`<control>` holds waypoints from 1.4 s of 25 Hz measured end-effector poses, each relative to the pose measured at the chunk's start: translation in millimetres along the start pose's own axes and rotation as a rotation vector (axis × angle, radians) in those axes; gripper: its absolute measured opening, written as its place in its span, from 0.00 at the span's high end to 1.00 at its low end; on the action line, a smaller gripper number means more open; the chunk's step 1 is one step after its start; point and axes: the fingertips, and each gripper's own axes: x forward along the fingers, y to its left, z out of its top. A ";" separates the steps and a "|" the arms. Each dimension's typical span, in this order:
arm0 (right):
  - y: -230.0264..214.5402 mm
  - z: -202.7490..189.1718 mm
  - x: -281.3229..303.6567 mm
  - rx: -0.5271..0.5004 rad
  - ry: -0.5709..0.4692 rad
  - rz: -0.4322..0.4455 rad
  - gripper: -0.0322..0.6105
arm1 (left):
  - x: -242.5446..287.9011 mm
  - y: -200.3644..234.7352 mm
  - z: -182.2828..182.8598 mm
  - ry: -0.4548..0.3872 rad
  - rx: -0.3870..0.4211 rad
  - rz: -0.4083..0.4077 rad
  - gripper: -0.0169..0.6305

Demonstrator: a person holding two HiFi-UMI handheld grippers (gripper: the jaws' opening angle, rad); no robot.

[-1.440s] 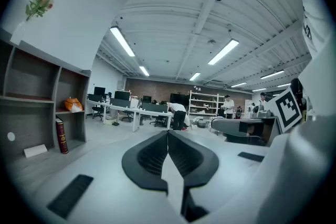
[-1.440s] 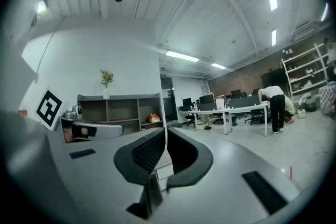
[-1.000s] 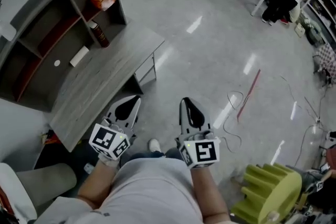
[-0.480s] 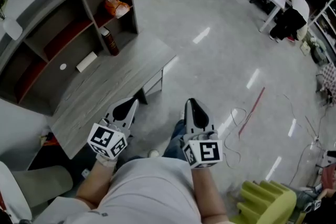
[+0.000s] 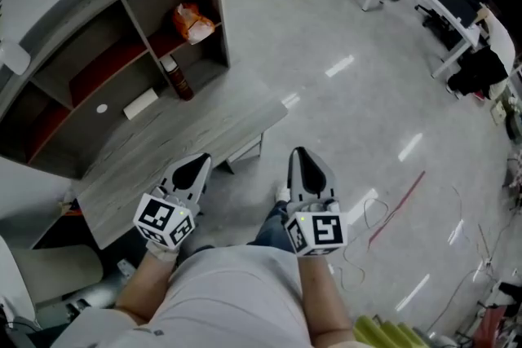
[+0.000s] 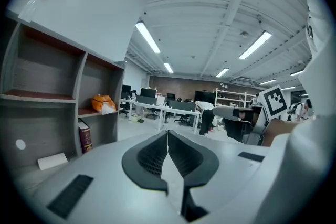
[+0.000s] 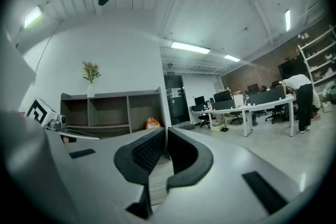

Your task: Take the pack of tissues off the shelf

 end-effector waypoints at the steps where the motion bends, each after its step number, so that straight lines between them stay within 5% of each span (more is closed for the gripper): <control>1: -9.7 -0.8 11.1 0.004 0.007 0.012 0.91 | 12.0 2.9 1.2 0.004 -0.002 0.014 0.95; 17: -120.2 10.6 175.1 0.034 0.084 0.264 0.91 | 175.1 47.7 49.0 0.022 -0.017 0.237 0.95; 35: -52.9 14.7 323.9 -0.050 0.148 0.569 0.91 | 187.7 127.7 76.7 -0.012 -0.069 0.454 0.95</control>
